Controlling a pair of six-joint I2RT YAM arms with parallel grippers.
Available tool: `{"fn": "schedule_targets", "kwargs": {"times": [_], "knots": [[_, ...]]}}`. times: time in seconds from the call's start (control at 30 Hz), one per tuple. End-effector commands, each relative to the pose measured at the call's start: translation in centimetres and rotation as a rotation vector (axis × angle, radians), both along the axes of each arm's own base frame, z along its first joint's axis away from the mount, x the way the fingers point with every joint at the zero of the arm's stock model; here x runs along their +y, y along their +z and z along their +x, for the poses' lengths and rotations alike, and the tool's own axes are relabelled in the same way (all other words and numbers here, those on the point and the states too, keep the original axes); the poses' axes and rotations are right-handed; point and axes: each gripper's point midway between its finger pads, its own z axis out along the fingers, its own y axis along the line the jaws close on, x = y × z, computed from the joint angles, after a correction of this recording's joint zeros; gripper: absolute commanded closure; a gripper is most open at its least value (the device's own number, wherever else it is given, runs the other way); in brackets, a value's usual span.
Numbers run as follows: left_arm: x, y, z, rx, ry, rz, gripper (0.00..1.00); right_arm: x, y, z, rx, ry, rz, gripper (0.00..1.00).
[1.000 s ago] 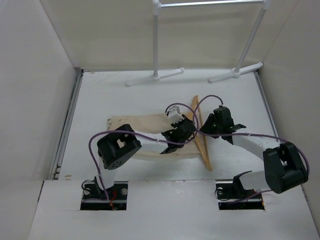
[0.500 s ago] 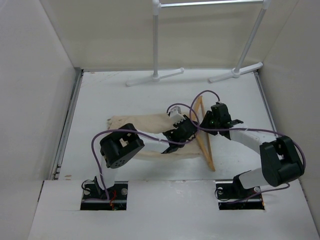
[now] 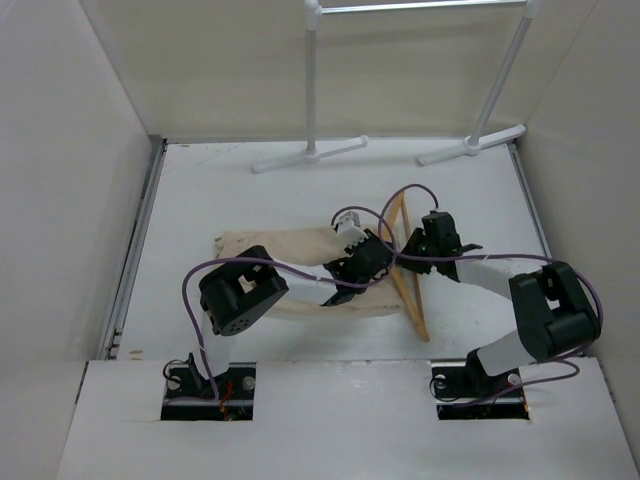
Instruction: Place the trousers on the hanger
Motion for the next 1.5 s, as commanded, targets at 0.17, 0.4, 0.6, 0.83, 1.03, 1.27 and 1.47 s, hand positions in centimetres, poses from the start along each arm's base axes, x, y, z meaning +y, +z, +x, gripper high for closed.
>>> {"fn": "schedule_targets", "kwargs": {"times": [0.17, 0.4, 0.6, 0.83, 1.03, 1.27, 1.47], "knots": [[1.6, 0.1, -0.1, 0.007, 0.001, 0.032, 0.99, 0.0, 4.6, 1.3, -0.108, -0.032, 0.113, 0.93], [4.1, -0.5, -0.2, 0.018, 0.017, 0.064, 0.99, -3.4, 10.0, 1.6, -0.200, -0.107, 0.082, 0.93], [7.7, -0.1, -0.5, 0.010, 0.036, 0.098, 0.99, -6.9, 9.9, 1.8, -0.186, -0.194, 0.026, 0.94], [14.4, -0.4, -1.2, 0.008, 0.072, 0.218, 0.99, -9.8, 9.0, 2.8, -0.147, -0.290, -0.019, 0.93], [17.3, 1.3, -1.3, -0.034, 0.054, 0.311, 0.98, -9.9, 7.3, 4.2, -0.105, -0.294, -0.036, 0.93], [15.7, 3.5, -1.5, -0.105, -0.064, 0.441, 0.98, -9.6, 5.5, 4.6, -0.070, -0.296, -0.046, 0.91], [15.0, 5.2, -1.4, -0.154, -0.118, 0.531, 0.98, -9.4, 4.2, 5.0, -0.042, -0.291, -0.058, 0.91]]}}
